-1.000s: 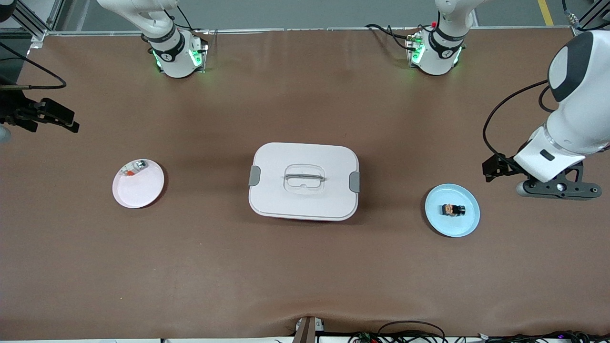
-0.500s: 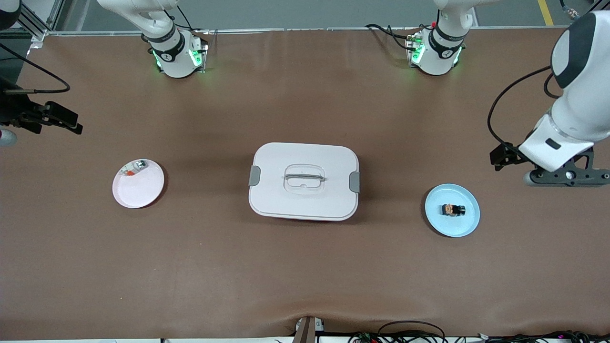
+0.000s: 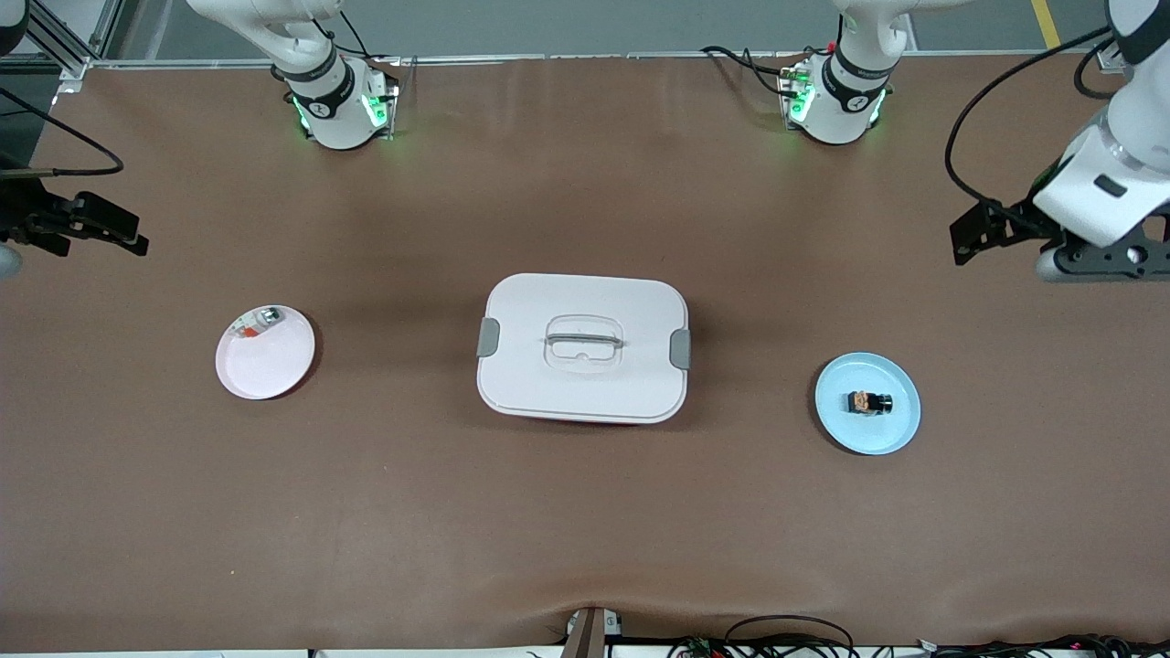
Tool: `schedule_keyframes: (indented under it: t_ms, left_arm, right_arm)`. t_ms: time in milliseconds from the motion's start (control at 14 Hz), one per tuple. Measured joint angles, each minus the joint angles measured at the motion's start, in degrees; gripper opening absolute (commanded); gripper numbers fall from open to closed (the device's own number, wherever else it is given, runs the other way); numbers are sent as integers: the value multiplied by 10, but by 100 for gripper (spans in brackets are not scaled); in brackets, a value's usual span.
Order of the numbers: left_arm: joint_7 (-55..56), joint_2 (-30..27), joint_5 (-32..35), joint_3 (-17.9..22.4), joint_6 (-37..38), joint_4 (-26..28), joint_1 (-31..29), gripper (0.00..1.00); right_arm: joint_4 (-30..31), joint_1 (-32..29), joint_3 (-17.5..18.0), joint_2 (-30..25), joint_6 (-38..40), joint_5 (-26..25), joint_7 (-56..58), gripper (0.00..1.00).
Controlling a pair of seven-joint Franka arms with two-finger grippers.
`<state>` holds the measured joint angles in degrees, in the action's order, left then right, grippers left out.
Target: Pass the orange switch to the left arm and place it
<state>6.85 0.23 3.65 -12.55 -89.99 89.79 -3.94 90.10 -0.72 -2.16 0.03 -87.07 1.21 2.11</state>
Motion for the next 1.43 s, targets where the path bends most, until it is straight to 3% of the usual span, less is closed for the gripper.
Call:
schedule_keyframes:
  t_ms: [286, 643, 1429]
  left_arm:
    - [-12, -49, -30, 32, 0, 36, 2, 100]
    - [-15, -60, -32, 38, 0, 48, 2, 100]
    - [-14, -53, -31, 41, -3, 43, 0, 100]
  right_arm:
    - [16, 0, 3, -13, -6, 0, -11, 100]
    - [95, 0, 4, -66, -67, 0, -16, 100]
    - [92, 0, 4, -81, -44, 0, -16, 100]
